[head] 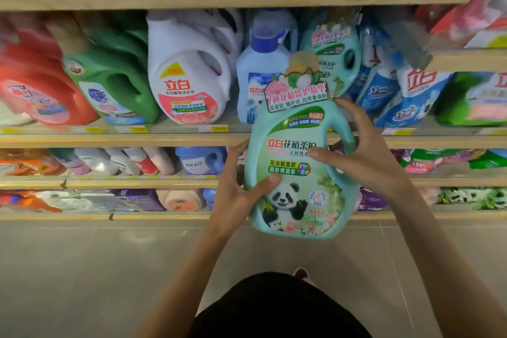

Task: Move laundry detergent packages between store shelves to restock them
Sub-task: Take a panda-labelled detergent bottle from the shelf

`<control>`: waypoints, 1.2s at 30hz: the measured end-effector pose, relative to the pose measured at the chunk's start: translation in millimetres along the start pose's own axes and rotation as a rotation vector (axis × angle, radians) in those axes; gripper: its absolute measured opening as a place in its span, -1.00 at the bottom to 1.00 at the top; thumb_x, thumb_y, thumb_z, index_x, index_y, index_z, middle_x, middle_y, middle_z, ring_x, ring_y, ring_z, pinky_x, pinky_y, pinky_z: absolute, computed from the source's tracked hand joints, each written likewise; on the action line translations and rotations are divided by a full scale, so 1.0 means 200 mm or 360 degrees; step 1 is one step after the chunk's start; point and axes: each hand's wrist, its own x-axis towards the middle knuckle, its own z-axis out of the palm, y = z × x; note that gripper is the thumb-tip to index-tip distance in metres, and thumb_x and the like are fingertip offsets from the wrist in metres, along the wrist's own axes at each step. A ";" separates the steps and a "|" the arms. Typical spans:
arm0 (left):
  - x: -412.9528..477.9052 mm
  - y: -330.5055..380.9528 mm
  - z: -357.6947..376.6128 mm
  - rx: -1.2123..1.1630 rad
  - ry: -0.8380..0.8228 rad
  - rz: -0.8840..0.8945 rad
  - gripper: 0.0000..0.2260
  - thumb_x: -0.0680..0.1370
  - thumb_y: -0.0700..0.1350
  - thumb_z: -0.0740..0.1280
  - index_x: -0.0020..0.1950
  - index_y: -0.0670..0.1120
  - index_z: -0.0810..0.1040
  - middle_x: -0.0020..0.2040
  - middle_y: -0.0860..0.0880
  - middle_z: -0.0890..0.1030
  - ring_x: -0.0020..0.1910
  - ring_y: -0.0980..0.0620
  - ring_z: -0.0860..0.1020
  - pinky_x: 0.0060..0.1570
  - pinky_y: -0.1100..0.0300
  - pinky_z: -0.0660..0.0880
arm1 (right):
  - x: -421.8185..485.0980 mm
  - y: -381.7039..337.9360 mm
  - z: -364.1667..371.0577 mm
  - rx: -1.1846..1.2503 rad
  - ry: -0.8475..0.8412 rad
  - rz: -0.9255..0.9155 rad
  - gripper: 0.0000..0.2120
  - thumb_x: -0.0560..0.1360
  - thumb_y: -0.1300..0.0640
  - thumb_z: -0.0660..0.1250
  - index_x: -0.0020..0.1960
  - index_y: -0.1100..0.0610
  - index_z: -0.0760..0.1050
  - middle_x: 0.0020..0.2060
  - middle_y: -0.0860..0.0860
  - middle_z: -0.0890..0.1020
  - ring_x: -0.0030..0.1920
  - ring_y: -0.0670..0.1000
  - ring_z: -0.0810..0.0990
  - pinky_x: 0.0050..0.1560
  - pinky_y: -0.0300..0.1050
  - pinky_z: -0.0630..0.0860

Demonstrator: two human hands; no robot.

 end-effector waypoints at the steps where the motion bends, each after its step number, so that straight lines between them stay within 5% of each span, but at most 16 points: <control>1: 0.01 -0.01 0.00 -0.0008 -0.0008 -0.0016 -0.42 0.48 -0.26 0.50 0.42 -0.04 0.35 0.14 -0.13 0.70 0.06 -0.15 0.71 -0.04 -0.12 0.67 | 0.00 0.00 0.00 -0.0001 0.0015 -0.0003 -0.07 0.24 -0.18 0.57 0.51 -0.12 0.23 0.34 -0.19 0.46 0.34 -0.14 0.43 0.26 -0.17 0.45; 5: 0.05 -0.02 0.03 -0.0031 0.0008 -0.0094 -0.38 0.44 -0.15 0.57 0.42 0.07 0.40 0.15 -0.12 0.68 0.09 -0.13 0.70 -0.01 -0.11 0.67 | 0.03 0.04 -0.02 0.0078 0.0053 0.0048 -0.12 0.23 -0.10 0.64 0.46 -0.16 0.31 0.27 -0.21 0.52 0.23 -0.03 0.57 0.23 0.09 0.54; 9: 0.13 -0.06 0.12 -0.0078 0.0019 -0.0175 -0.34 0.36 -0.06 0.60 0.40 0.08 0.44 0.16 -0.11 0.68 0.08 -0.12 0.70 0.00 -0.12 0.66 | 0.08 0.10 -0.09 0.0100 0.0108 0.0107 -0.13 0.22 -0.08 0.63 0.45 -0.13 0.35 0.19 -0.18 0.56 -0.05 0.01 0.68 0.06 -0.05 0.60; 15: 0.37 -0.12 0.32 -0.0138 0.0018 -0.0233 -0.30 0.31 -0.13 0.63 0.38 0.03 0.43 0.09 -0.14 0.71 0.01 -0.10 0.72 -0.04 -0.10 0.67 | 0.27 0.26 -0.27 0.0085 0.0104 0.0125 -0.14 0.26 0.01 0.64 0.47 -0.11 0.33 0.10 -0.17 0.57 -0.06 -0.12 0.65 -0.05 -0.27 0.50; 23: 0.83 -0.20 0.54 -0.0012 0.0027 -0.0121 -0.34 0.34 -0.28 0.61 0.33 0.06 0.43 0.11 -0.19 0.70 0.06 -0.17 0.70 -0.01 -0.19 0.65 | 0.69 0.47 -0.49 0.0194 -0.0025 -0.0061 -0.06 0.26 0.14 0.65 0.52 0.01 0.26 0.21 -0.22 0.53 0.18 -0.23 0.55 0.20 -0.24 0.51; 28: 1.06 -0.23 0.61 0.0137 0.0116 -0.0024 -0.29 0.36 -0.32 0.59 0.38 0.02 0.33 0.14 -0.20 0.65 0.08 -0.15 0.67 -0.12 0.02 0.67 | 0.91 0.57 -0.54 0.0204 -0.0072 -0.0221 -0.07 0.27 0.23 0.65 0.51 0.05 0.24 0.22 -0.09 0.53 0.11 -0.31 0.57 0.07 -0.35 0.54; 30: 1.14 -0.24 0.62 0.0214 0.0128 0.0061 -0.27 0.35 -0.33 0.60 0.38 -0.01 0.30 0.17 -0.21 0.62 0.11 -0.15 0.65 -0.10 0.02 0.67 | 0.98 0.62 -0.55 0.0219 -0.0075 -0.0277 -0.07 0.27 0.24 0.64 0.49 0.01 0.23 0.30 -0.03 0.50 0.20 -0.24 0.55 0.10 -0.37 0.53; 33: 1.23 -0.24 0.62 0.0342 0.0125 0.0160 -0.21 0.33 -0.29 0.62 0.42 -0.04 0.28 0.24 -0.19 0.59 0.18 -0.10 0.61 0.02 -0.11 0.65 | 1.07 0.65 -0.55 0.0198 -0.0108 -0.0363 -0.05 0.26 0.18 0.66 0.48 -0.09 0.20 0.39 -0.03 0.42 0.37 -0.07 0.46 0.32 -0.13 0.49; 36: 1.30 -0.23 0.62 0.0426 0.0150 0.0240 -0.18 0.32 -0.24 0.64 0.45 -0.06 0.27 0.30 -0.10 0.56 0.23 -0.09 0.58 0.09 -0.17 0.61 | 1.13 0.67 -0.55 0.0214 -0.0111 -0.0403 -0.06 0.29 0.28 0.62 0.50 -0.01 0.18 0.33 -0.19 0.41 0.31 -0.30 0.44 0.26 -0.29 0.47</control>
